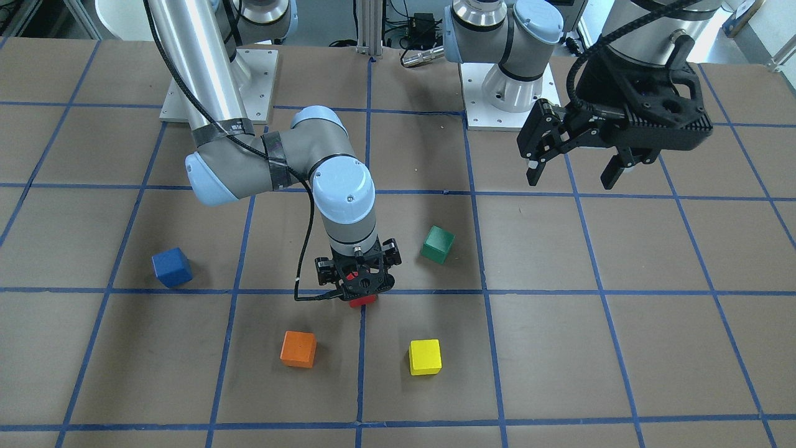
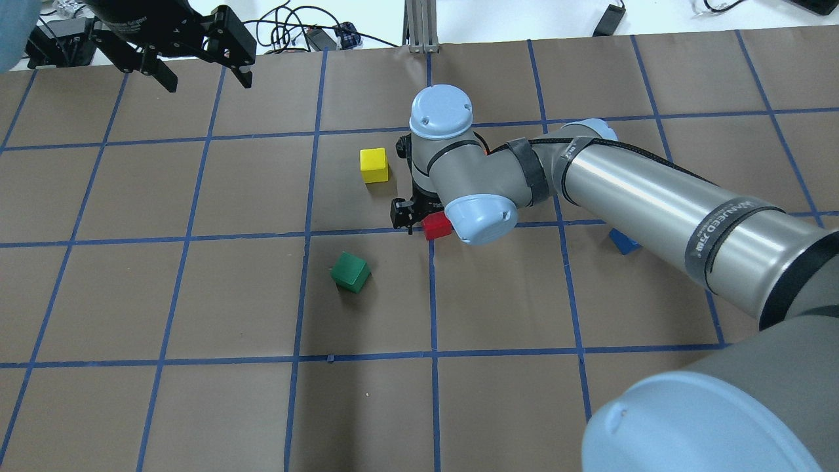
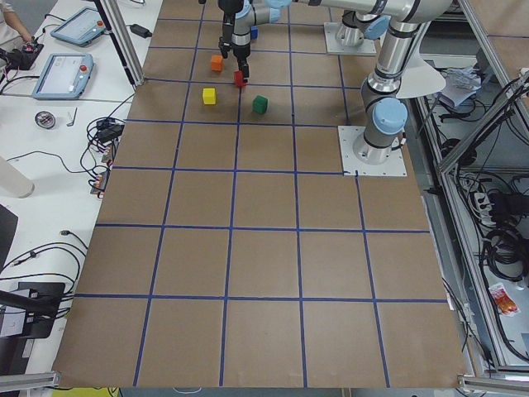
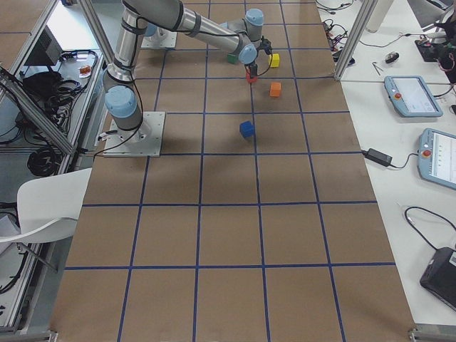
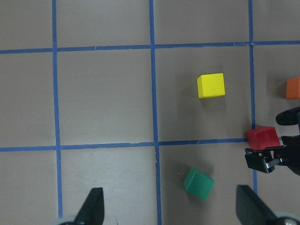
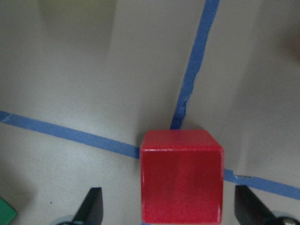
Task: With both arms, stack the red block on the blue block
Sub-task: 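Reach the right gripper to the red cube and grasp it, then lift the red cube with the right gripper over the blue cube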
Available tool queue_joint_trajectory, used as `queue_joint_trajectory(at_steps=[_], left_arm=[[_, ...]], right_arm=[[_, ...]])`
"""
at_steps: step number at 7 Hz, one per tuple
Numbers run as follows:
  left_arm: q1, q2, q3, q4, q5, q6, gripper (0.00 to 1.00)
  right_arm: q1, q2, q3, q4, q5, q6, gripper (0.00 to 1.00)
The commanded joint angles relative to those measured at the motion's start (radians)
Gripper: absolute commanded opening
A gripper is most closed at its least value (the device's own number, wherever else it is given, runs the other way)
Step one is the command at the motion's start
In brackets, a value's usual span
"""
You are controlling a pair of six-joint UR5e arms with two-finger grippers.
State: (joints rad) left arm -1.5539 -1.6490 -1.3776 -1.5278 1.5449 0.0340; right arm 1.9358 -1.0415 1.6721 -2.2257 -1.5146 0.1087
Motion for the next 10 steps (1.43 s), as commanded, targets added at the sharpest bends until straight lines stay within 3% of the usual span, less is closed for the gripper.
queue_joint_trajectory(at_steps=[1, 2, 4, 6, 8, 10], left_arm=[[0.000, 0.000, -0.001, 0.000, -0.002, 0.001, 1.00], [0.001, 0.000, 0.000, 0.000, -0.003, 0.001, 1.00], [0.000, 0.000, -0.009, 0.000, -0.003, 0.001, 1.00], [0.001, 0.000, -0.005, 0.000, -0.003, 0.003, 1.00], [0.001, 0.000, -0.006, 0.000, -0.005, 0.003, 1.00], [0.001, 0.000, -0.006, 0.000, -0.005, 0.003, 1.00]], right_arm=[[0.000, 0.005, -0.002, 0.000, -0.002, -0.006, 0.29], [0.000, 0.003, -0.003, 0.000, -0.002, -0.006, 0.00], [-0.005, -0.032, -0.024, 0.024, -0.062, -0.003, 0.00], [-0.084, -0.165, -0.048, 0.208, -0.070, -0.001, 0.00], [-0.287, -0.295, -0.034, 0.416, -0.071, -0.004, 0.00], [-0.404, -0.365, 0.032, 0.448, -0.081, -0.128, 0.00]])
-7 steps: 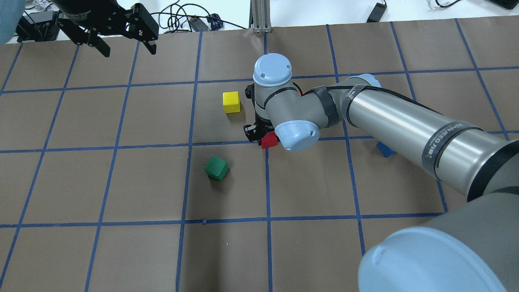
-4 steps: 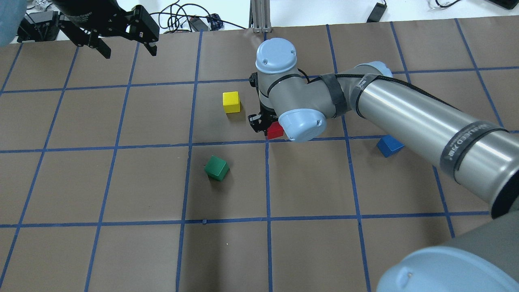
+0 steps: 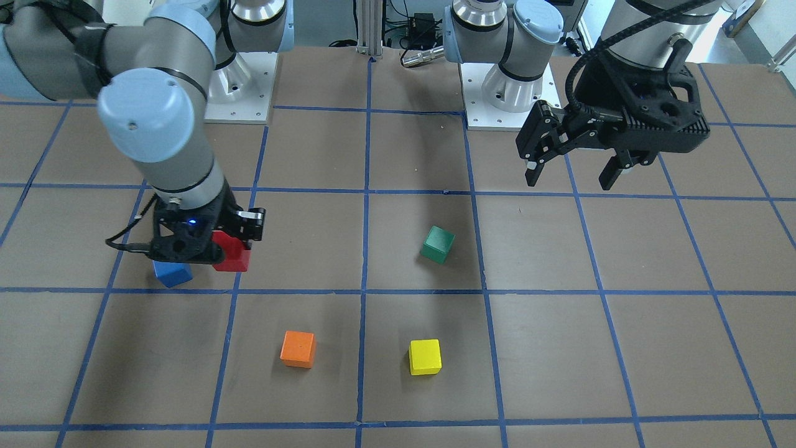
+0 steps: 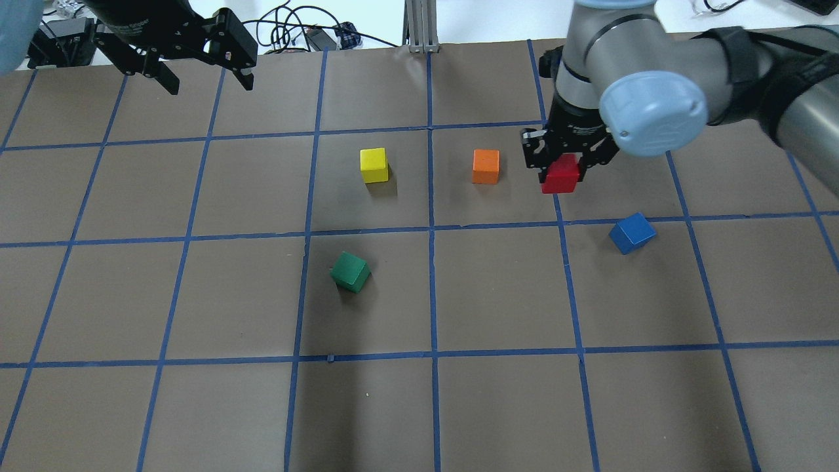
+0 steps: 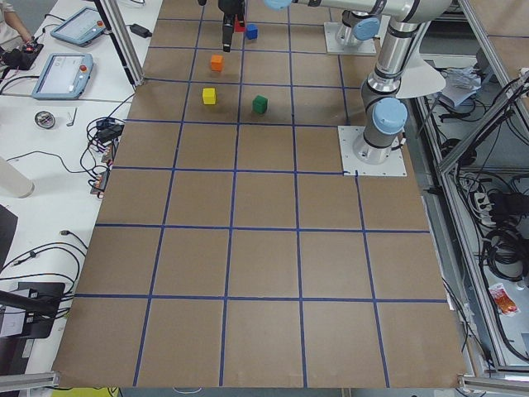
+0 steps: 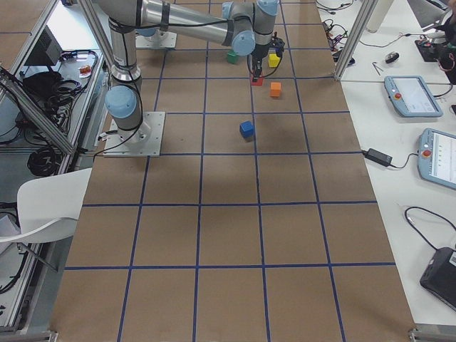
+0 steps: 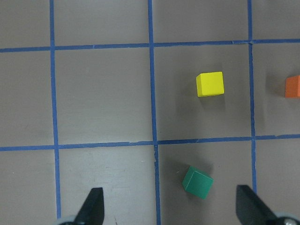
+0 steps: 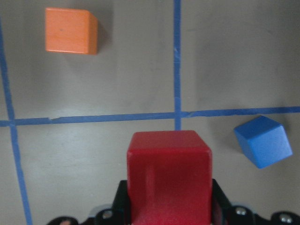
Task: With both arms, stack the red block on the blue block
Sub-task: 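Lift the red cube with the right gripper over the blue cube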
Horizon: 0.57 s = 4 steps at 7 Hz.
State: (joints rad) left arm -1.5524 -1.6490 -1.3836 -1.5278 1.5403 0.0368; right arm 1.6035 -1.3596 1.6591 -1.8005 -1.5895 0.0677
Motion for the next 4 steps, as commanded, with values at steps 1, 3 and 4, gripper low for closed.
queue_joint_trajectory(at_steps=[1, 3, 4], left_arm=[[0.000, 0.000, 0.001, 0.000, -0.002, 0.000, 1.00], [0.000, 0.000, 0.001, 0.000, -0.002, 0.000, 1.00], [0.000, 0.000, 0.002, 0.000, -0.003, 0.000, 1.00]], right_arm=[[-0.117, -0.070, 0.094, 0.006, -0.006, -0.177, 0.00], [-0.244, -0.084, 0.139, 0.000, -0.004, -0.398, 0.00], [-0.307, -0.084, 0.166, -0.003, 0.009, -0.499, 0.00]])
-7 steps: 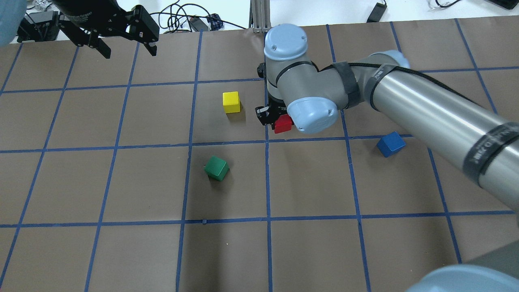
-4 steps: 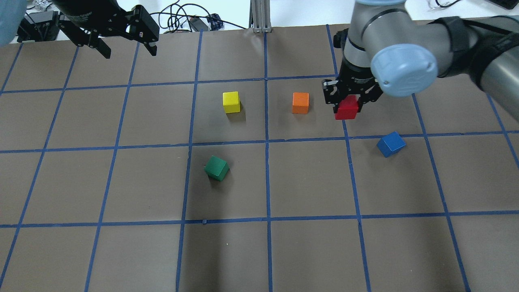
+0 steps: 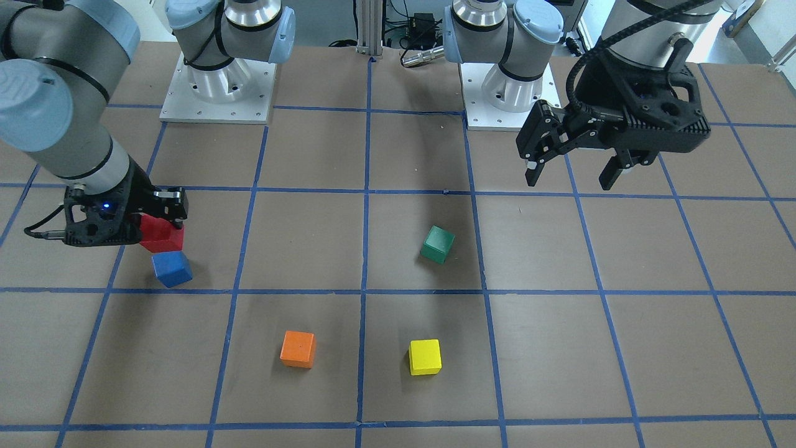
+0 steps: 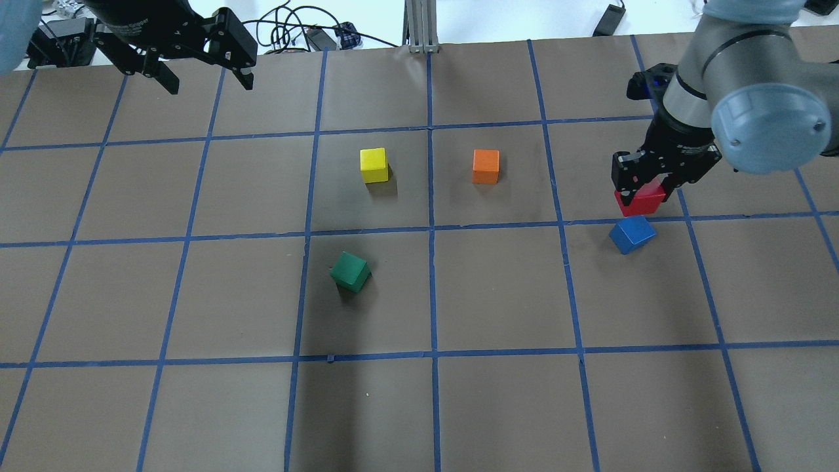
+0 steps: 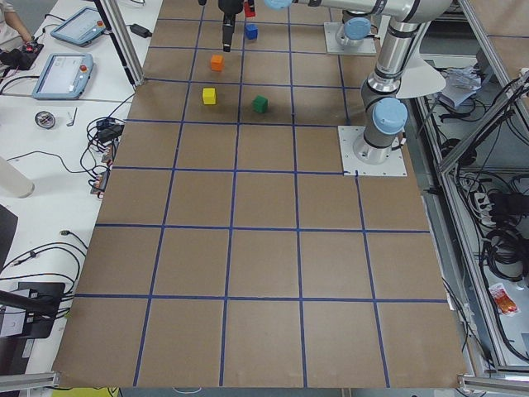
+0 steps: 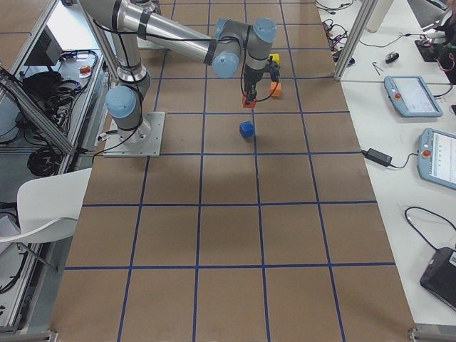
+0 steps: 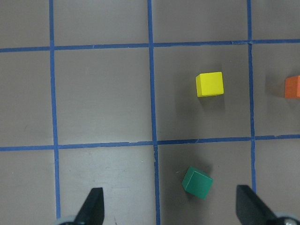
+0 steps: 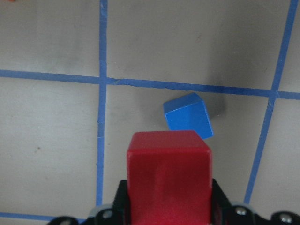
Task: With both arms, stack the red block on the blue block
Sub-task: 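Lift the red cube with the right gripper over the blue cube, then lower the red cube onto the blue cube with the right gripper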
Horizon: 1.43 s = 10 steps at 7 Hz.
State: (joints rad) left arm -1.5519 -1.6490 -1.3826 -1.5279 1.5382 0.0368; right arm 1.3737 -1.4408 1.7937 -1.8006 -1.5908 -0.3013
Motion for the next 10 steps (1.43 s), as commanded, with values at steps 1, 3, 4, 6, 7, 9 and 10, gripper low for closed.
queue_joint_trajectory(at_steps=[1, 3, 4, 6, 7, 9, 10], left_arm=[[-0.001, 0.000, 0.000, 0.000, -0.001, 0.000, 1.00], [-0.001, -0.005, 0.000, 0.002, -0.006, 0.000, 1.00], [-0.001, -0.005, -0.001, 0.002, -0.004, 0.000, 1.00], [-0.001, -0.005, 0.000, 0.002, -0.006, 0.000, 1.00], [-0.001, -0.005, 0.000, 0.002, -0.006, 0.000, 1.00], [-0.001, -0.005, 0.002, 0.002, -0.006, 0.002, 1.00], [-0.001, -0.006, 0.002, 0.003, -0.006, 0.000, 1.00]], right_arm=[[-0.096, -0.003, 0.070, -0.081, 0.008, -0.171, 0.00], [-0.096, -0.009, 0.186, -0.288, 0.018, -0.208, 0.00], [-0.094, -0.009, 0.199, -0.305, 0.040, -0.208, 0.00], [-0.087, 0.000, 0.199, -0.330, 0.058, -0.211, 0.00], [-0.087, 0.006, 0.200, -0.330, 0.057, -0.251, 0.00], [-0.087, 0.008, 0.197, -0.333, 0.055, -0.268, 0.00], [-0.087, 0.017, 0.196, -0.344, 0.057, -0.268, 0.00]])
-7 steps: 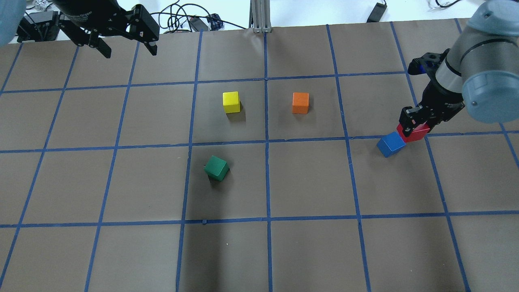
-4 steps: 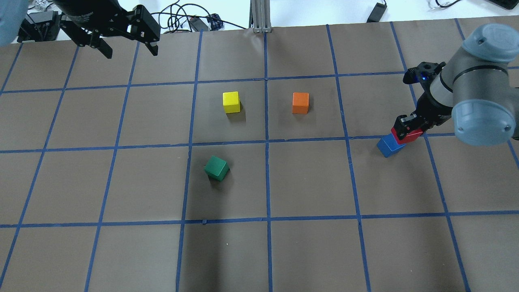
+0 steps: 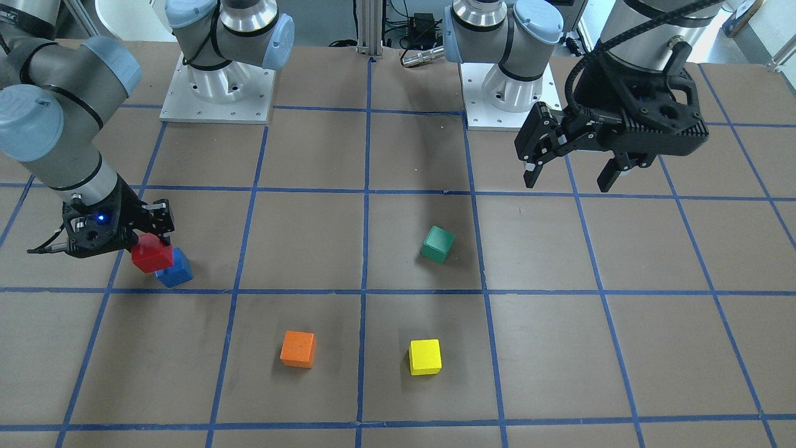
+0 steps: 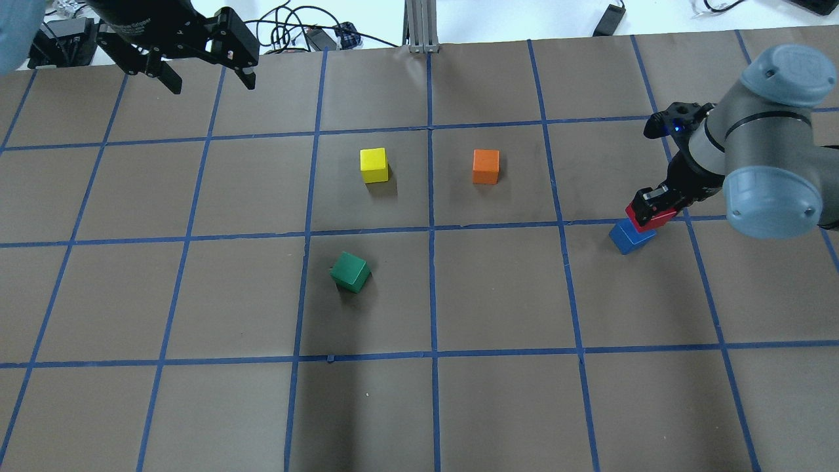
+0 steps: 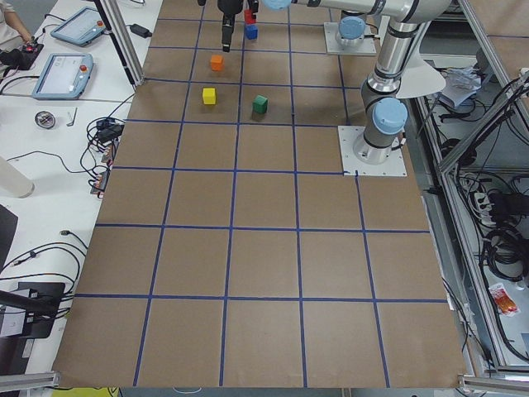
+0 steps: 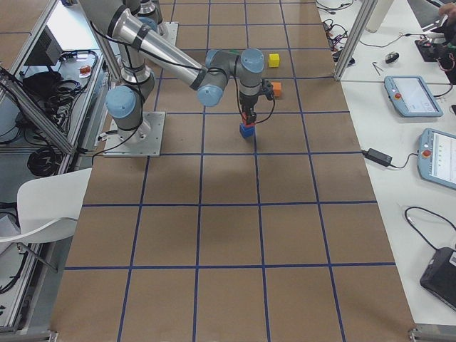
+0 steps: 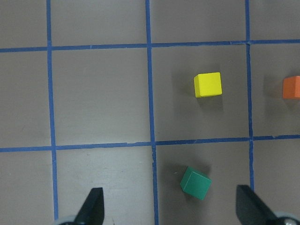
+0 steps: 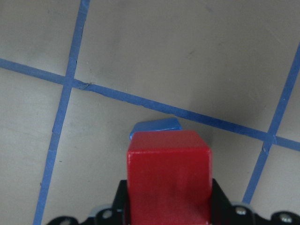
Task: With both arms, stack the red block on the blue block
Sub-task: 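Lower the red cube onto the blue cube with the right gripper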
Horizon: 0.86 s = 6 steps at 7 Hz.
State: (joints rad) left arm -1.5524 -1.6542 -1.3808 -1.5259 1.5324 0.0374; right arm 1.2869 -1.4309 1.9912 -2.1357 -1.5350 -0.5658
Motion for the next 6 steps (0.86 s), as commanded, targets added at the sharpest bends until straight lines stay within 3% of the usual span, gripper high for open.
queue_joint_trajectory(at_steps=[1, 6], left_arm=[[0.000, -0.001, 0.002, 0.001, 0.000, -0.001, 1.00], [0.000, -0.001, 0.006, 0.000, 0.000, -0.001, 1.00]], right_arm=[[0.000, 0.012, -0.003, -0.019, 0.003, -0.002, 0.00], [0.003, 0.030, 0.000, -0.035, 0.041, 0.003, 0.00]])
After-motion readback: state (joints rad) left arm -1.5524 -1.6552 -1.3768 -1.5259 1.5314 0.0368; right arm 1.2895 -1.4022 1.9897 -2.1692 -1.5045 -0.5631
